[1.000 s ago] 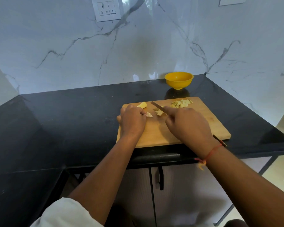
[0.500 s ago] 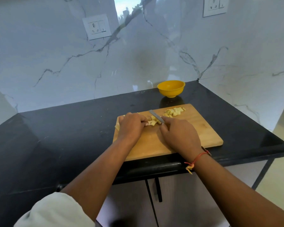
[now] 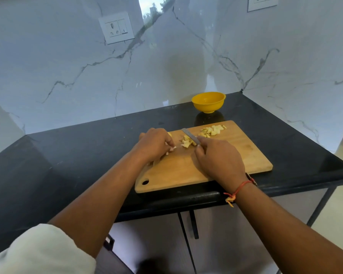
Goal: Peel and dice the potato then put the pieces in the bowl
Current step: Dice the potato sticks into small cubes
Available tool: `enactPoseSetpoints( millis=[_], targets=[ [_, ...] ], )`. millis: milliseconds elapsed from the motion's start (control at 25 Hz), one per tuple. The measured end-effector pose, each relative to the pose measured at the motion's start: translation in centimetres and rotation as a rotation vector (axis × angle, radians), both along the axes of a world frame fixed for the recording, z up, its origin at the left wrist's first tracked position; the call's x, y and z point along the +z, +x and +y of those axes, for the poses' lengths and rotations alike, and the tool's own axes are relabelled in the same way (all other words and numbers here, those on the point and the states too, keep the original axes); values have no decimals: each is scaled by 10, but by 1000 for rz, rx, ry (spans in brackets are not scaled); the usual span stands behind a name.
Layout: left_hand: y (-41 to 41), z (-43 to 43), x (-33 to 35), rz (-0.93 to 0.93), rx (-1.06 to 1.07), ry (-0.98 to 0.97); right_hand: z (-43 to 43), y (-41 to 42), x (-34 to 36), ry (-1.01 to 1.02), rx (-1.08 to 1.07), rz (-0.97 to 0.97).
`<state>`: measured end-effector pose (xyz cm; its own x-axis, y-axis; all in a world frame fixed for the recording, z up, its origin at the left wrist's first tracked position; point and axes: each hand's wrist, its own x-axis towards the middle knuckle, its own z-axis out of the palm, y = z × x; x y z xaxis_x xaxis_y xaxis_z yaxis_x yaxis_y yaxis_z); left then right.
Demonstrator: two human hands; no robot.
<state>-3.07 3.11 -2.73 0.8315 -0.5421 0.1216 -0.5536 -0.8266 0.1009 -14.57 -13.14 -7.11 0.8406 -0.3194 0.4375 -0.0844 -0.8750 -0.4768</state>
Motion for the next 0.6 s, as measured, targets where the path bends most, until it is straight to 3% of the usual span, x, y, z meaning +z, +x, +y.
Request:
enactPoseSetpoints(
  millis=[200,440,600],
  targets=[
    [0,-6,-6,-67,23,18,0,-1,0,-4,0,10],
    [-3,-14,-19,-125,-34,-196,1,0,-1,-8,-9,-7],
    [-4,-21,-24,-149,-34,-237,1,0,-1,-5,-1,-9]
  ],
)
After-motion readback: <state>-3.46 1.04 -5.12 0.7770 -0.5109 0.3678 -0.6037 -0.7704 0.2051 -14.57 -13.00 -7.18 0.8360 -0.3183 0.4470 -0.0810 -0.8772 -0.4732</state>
